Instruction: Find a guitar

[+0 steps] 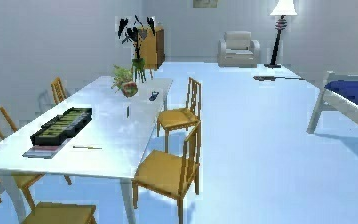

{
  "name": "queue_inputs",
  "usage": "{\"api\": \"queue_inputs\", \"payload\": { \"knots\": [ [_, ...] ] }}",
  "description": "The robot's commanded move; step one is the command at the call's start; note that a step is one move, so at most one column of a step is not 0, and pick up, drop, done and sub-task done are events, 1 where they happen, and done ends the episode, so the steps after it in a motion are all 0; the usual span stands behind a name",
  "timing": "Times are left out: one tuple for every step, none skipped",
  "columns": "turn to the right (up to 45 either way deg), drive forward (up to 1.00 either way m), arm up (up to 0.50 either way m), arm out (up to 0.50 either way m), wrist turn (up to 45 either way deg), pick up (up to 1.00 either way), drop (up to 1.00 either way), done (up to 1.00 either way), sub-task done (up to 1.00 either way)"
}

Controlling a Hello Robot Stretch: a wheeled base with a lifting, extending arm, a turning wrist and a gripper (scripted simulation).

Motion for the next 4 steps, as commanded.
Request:
{"api": "queue_inputs", "payload": {
  "knots": [
    [9.0, 0.0, 0.0, 0.0, 0.0, 0.0, 0.0, 0.0, 0.0],
    [0.0, 0.35, 0.0, 0.0, 0.0, 0.0, 0.0, 0.0, 0.0],
    [27.0, 0.0, 0.0, 0.0, 0.0, 0.0, 0.0, 0.0, 0.0],
    [0.0, 0.65, 0.0, 0.0, 0.0, 0.0, 0.0, 0.0, 0.0]
  ]
}}
